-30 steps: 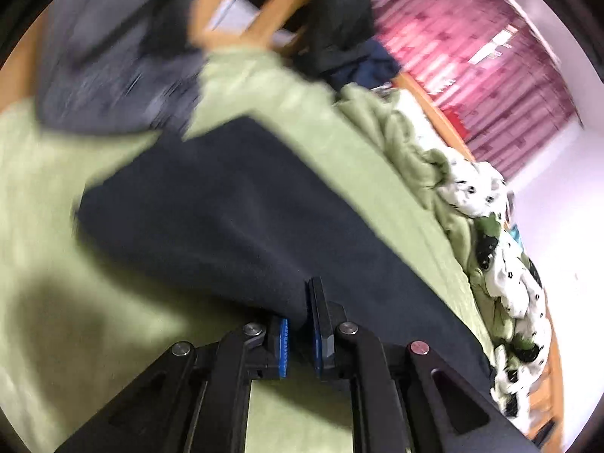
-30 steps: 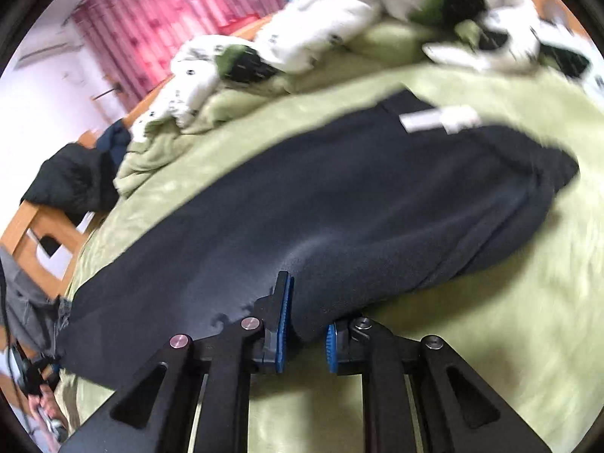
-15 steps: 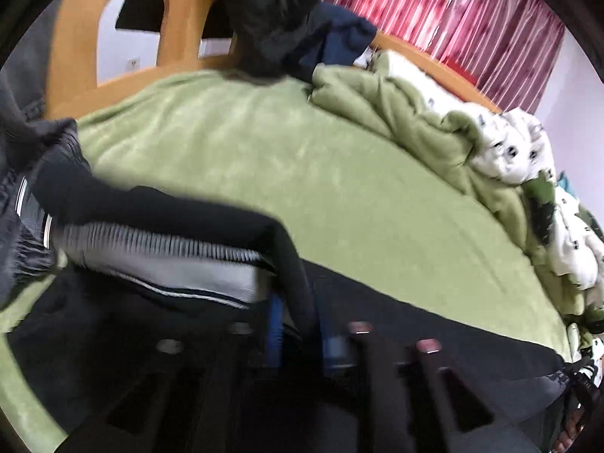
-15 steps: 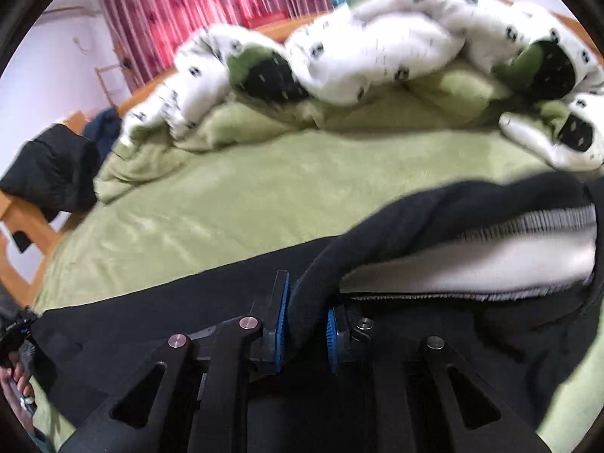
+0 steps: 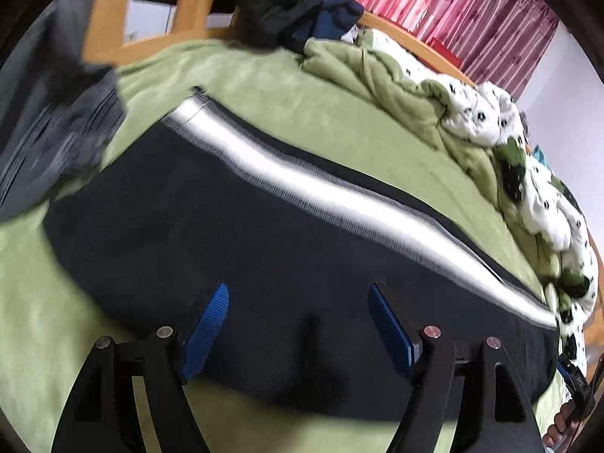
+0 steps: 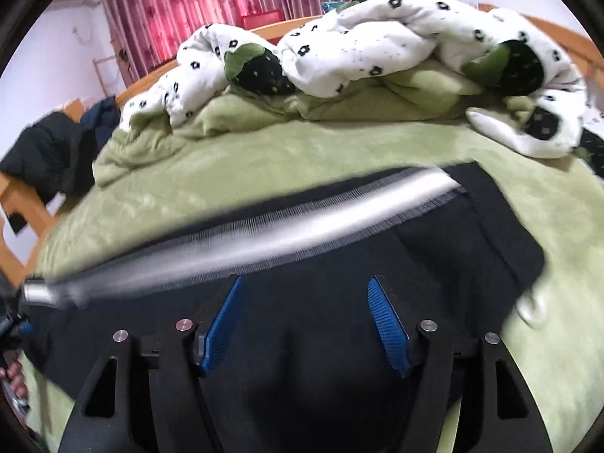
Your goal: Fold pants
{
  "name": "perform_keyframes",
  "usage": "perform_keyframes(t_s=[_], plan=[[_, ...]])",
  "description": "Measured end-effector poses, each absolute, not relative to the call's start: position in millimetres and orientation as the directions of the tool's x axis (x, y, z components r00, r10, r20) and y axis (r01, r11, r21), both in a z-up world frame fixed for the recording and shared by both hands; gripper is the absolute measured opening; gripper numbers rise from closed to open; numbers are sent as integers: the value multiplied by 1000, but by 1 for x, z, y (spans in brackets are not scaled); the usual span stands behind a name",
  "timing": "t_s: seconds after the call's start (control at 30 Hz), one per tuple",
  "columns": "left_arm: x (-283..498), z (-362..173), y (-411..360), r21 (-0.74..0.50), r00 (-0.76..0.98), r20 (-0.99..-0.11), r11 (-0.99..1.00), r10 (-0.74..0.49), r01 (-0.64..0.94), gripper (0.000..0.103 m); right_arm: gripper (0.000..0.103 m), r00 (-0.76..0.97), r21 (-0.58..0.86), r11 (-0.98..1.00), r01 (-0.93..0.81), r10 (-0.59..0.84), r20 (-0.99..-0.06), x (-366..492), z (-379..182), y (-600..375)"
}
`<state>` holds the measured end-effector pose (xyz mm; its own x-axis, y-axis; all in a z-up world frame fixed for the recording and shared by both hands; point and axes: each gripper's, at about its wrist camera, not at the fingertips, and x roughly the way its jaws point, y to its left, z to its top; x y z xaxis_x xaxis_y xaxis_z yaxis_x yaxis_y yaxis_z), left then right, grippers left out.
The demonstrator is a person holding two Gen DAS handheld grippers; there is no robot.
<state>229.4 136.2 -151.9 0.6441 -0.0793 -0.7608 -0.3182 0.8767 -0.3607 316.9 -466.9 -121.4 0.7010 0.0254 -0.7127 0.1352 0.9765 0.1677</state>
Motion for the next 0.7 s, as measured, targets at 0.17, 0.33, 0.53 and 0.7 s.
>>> perform_keyframes(t_s=[0.17,0.33,0.53,0.7], plan=[[176,-185,139,-438,608,-777,835,-166,-332,75,67,641,206,964,171,50,-766,248,-150,-489],[158,-195,146,-499,650,-731,811,-207,-303,75,67,607,294,932,210,112,-787,222,-183,-506],[183,-205,166,-577,687,-688,751,-234,-321,75,67,642,423,871,249,178,-745,235,-200,-524],[211,-214,178,-612,718,-662,707,-215,-353,72,67,657,431,862,267,165,-736,276,-205,-528]])
